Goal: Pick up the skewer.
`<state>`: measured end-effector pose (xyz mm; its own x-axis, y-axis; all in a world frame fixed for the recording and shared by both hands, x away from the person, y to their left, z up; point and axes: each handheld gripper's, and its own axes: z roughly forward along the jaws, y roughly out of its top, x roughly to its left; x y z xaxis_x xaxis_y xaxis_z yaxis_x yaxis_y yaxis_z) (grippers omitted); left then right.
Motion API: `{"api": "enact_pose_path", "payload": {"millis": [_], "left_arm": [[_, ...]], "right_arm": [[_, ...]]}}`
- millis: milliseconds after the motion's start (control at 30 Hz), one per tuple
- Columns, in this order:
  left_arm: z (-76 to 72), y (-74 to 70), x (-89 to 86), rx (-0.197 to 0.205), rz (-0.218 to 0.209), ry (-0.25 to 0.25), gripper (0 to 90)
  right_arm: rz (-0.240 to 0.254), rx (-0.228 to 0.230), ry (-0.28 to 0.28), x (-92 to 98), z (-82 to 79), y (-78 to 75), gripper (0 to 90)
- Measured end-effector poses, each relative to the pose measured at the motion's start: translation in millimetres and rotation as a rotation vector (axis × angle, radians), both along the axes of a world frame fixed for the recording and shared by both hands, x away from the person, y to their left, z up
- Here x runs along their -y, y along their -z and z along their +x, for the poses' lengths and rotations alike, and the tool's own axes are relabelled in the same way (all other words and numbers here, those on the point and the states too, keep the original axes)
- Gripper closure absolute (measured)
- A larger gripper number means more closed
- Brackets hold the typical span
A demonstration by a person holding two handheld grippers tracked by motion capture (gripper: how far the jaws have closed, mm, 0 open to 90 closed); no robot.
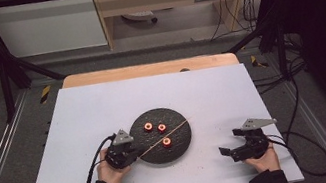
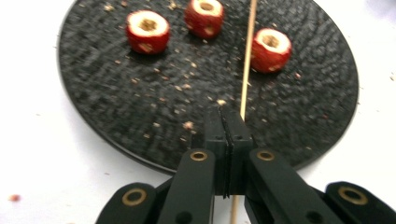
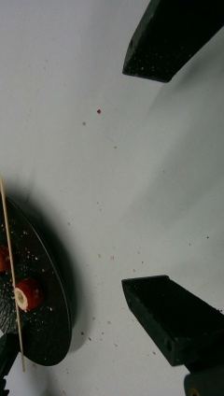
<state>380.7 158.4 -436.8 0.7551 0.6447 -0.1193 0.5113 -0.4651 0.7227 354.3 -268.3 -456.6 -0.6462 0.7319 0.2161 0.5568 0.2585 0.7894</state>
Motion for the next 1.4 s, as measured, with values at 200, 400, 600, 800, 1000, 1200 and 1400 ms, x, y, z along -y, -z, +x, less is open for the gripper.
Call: {"api": "enact_pose_path", "payload": {"millis": [200,400,600,800,1000,1200,1400], "left_arm": [[-7.1,-1.1,6.3,0.005,0.000,0.028,89.3],[-6.0,-14.8,10.8,0.010,0.000,0.022,79.2],[3.4,-28.1,21.5,-0.025,0.071,0.001,54.8],[9.8,-25.7,36.5,-0.070,0.133,0.019,50.8],[14.5,-23.1,45.5,-0.110,0.186,0.030,60.2],[14.0,-24.1,52.5,-0.112,0.247,0.041,70.1],[12.7,-22.4,56.6,-0.115,0.282,0.048,76.0]], "right_arm": [[0.002,-0.001,0.000,-0.1,-0.2,-0.2,1.4],[0.000,-0.003,0.000,-0.3,-0.1,-0.2,1.3],[0.000,-0.005,-0.003,-0.5,0.0,0.0,1.4],[0.000,-0.005,-0.005,-0.7,0.2,0.0,1.3],[0.000,-0.008,-0.007,-0.8,0.2,-0.1,1.3],[-0.004,-0.011,-0.009,-0.9,0.3,0.2,1.1],[-0.003,-0.012,-0.009,-1.0,0.2,0.0,1.1]]}}
